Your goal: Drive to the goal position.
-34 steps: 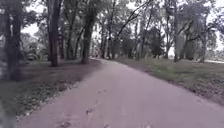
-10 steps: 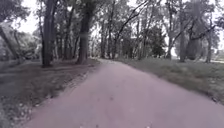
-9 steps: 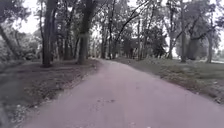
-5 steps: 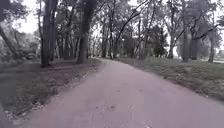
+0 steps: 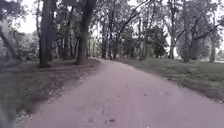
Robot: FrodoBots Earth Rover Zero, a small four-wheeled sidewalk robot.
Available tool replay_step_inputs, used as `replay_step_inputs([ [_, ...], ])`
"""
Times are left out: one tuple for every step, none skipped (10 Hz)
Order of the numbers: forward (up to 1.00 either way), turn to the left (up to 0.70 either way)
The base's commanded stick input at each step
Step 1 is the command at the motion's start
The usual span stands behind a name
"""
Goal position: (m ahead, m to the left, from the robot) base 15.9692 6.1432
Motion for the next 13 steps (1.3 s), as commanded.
replay_step_inputs([
  [0.69,0.01],
  [0.68,0.00],
  [0.69,0.00],
  [0.69,0.00],
  [0.68,0.00],
  [0.68,0.03],
  [0.68,0.12],
  [0.68,0.14],
  [0.69,0.14],
  [0.68,0.14],
  [0.68,0.14],
  [0.68,0.09],
  [0.68,0.01],
])
